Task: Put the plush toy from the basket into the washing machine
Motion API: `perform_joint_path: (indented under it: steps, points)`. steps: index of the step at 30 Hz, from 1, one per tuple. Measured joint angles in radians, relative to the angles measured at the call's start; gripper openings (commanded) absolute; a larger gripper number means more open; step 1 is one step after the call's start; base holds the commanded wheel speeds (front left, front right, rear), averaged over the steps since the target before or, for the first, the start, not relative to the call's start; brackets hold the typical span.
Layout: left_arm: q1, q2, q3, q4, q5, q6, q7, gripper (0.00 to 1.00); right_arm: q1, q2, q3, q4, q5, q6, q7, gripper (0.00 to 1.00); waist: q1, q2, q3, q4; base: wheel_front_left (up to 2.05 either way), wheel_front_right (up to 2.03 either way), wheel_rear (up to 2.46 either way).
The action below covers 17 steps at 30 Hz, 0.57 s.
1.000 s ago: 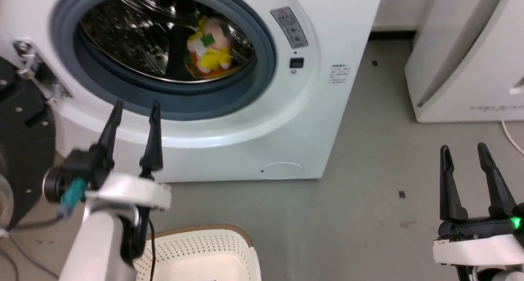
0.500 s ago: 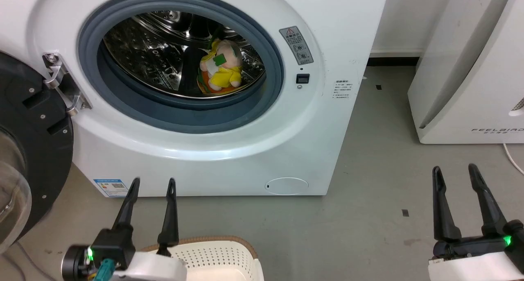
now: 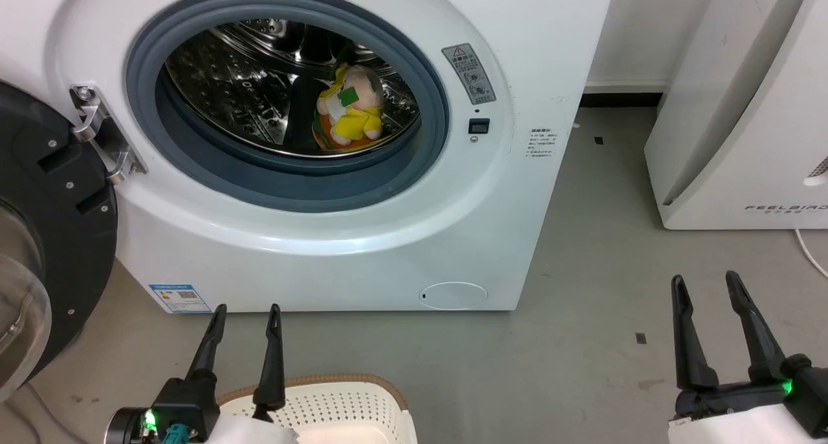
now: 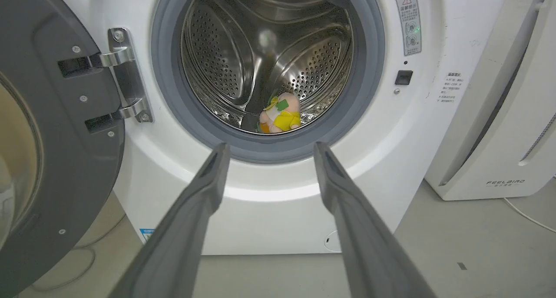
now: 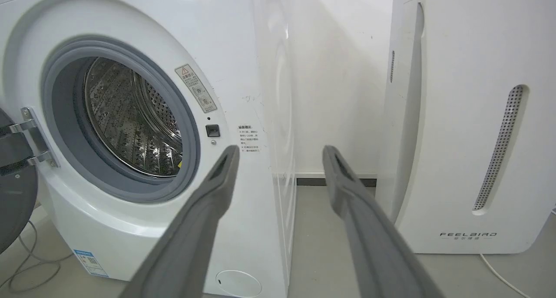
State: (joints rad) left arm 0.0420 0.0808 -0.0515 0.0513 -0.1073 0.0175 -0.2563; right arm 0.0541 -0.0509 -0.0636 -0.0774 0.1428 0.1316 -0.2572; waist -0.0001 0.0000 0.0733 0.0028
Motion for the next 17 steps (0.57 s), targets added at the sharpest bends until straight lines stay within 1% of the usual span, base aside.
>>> perform_joint_path:
  steps: [17]
  points:
    - [0.000,-0.002,0.002,0.001,0.002,0.000,0.024,0.00,-0.001,0.000,0.005,0.005,-0.004,0.000,0.024,0.00,0.0001,0.0000,-0.007,-0.001,0.00,0.00,0.00]
